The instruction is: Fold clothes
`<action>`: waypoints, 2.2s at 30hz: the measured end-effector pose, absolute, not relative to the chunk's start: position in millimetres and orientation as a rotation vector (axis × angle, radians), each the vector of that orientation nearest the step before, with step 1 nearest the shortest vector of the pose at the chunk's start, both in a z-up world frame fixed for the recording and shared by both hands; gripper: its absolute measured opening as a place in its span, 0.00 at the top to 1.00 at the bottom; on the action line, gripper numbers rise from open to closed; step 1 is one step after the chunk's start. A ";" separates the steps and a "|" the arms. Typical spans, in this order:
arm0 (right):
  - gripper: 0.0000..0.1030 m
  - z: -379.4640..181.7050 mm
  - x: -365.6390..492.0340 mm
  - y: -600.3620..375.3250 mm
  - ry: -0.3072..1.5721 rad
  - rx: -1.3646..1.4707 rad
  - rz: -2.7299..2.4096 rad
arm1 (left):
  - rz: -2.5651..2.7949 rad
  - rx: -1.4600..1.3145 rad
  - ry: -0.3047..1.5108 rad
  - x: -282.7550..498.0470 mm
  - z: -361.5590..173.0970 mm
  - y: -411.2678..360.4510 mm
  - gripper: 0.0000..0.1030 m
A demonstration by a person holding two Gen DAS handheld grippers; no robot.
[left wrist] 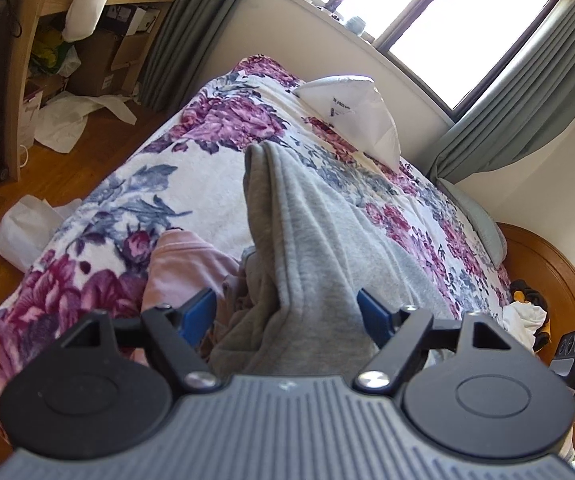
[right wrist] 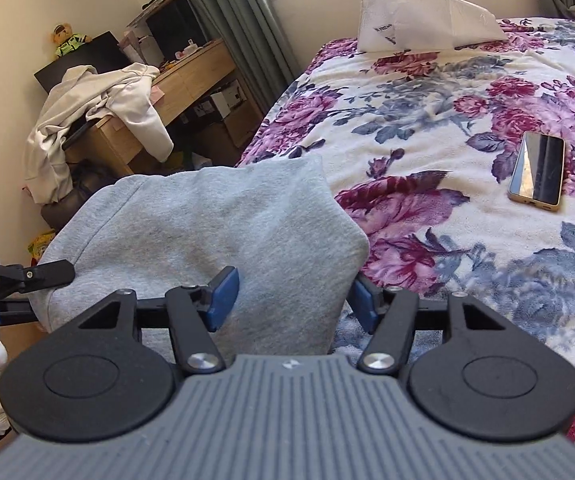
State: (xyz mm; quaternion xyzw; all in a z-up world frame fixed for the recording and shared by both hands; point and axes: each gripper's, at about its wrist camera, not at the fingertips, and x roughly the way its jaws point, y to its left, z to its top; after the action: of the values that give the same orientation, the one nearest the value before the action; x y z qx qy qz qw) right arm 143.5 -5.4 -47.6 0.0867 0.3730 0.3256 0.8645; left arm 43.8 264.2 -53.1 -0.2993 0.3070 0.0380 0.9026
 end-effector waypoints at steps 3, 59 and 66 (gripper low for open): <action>0.35 -47.6 142.4 -6.7 0.779 0.174 0.665 | 0.085 -0.605 0.638 34.4 -53.9 266.1 0.26; 0.00 57.1 6.0 -123.7 0.647 0.035 0.403 | 0.177 -0.124 0.735 -38.7 26.7 50.2 0.13; 0.00 63.3 -9.3 -138.5 0.626 0.035 0.378 | 0.171 -0.085 0.716 -50.5 31.6 26.3 0.13</action>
State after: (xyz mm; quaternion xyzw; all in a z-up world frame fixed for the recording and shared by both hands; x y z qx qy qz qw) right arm -9.3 -138.5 63.3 0.0173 0.3059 0.1848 0.9338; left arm -50.5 26.3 31.6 -0.0414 0.3500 0.0834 0.9321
